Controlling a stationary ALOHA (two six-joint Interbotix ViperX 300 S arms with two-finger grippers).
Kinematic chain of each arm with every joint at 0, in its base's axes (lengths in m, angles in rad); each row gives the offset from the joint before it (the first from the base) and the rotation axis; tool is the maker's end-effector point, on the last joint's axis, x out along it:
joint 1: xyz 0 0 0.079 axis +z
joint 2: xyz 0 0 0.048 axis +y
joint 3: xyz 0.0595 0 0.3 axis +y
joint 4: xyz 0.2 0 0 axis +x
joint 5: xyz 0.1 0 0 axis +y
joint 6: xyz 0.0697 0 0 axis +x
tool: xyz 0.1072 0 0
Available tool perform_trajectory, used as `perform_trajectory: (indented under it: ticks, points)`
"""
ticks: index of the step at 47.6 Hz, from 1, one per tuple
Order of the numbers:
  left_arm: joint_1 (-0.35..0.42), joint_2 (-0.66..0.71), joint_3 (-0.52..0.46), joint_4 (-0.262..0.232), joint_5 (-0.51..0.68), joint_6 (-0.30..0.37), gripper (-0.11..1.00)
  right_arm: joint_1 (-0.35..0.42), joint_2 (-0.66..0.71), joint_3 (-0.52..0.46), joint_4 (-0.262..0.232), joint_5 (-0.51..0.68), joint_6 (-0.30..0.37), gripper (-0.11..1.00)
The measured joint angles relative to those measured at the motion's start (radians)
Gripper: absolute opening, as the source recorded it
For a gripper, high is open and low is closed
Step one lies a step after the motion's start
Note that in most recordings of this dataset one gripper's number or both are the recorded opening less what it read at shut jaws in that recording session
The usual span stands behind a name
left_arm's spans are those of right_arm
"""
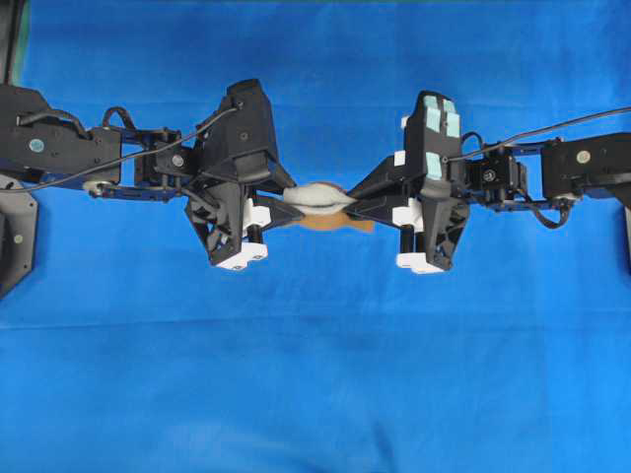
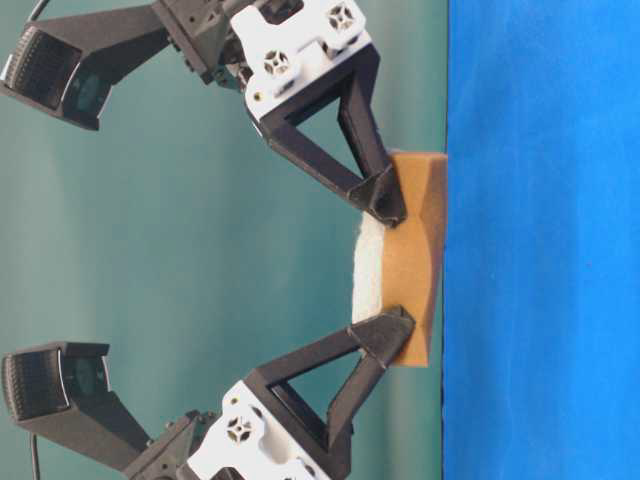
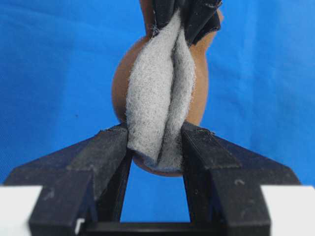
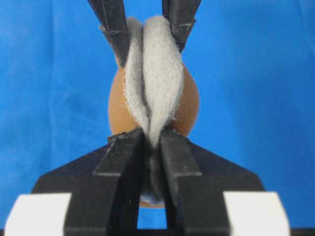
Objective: Hand over the sponge with the left arm and wipe it with the right arm.
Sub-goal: 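Open the left gripper and pull it back, leaving sponge in right, then move the held sponge back and forth with the right gripper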
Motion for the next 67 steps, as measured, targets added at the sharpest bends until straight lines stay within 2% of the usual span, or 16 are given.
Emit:
perform_trajectory:
  ticks: [10,11,18,21,23,33,46,57,67]
  points:
    - [0.0,0.002,0.0,0.0,-0.044,0.0,0.26,0.002,-0.006,-0.002,-0.002,0.009,-0.003,0.15]
    - [0.0,0.0,0.0,0.0,-0.048,-0.003,0.29,0.002,-0.008,0.0,-0.003,0.009,-0.003,0.15]
    - [0.0,-0.011,0.005,0.0,-0.063,0.003,0.73,0.002,-0.012,0.0,-0.005,0.011,-0.003,0.15]
    - [-0.003,-0.035,0.017,0.002,-0.072,0.014,0.87,0.002,-0.012,0.0,-0.006,0.011,-0.003,0.15]
    - [-0.006,-0.057,0.026,0.002,-0.078,0.02,0.91,0.002,-0.014,0.0,-0.005,0.011,-0.003,0.15]
    - [-0.038,-0.199,0.11,0.002,-0.123,0.061,0.9,0.002,-0.029,0.005,-0.006,0.012,-0.002,0.15]
    - [-0.06,-0.391,0.238,0.002,-0.207,0.067,0.9,0.002,-0.04,0.017,-0.005,0.012,-0.005,0.15]
    - [-0.061,-0.423,0.255,0.002,-0.216,0.083,0.9,0.002,-0.026,0.021,-0.006,0.006,-0.005,0.15]
    - [-0.061,-0.422,0.255,0.0,-0.221,0.107,0.9,0.003,0.084,0.046,-0.006,-0.06,0.011,0.15]
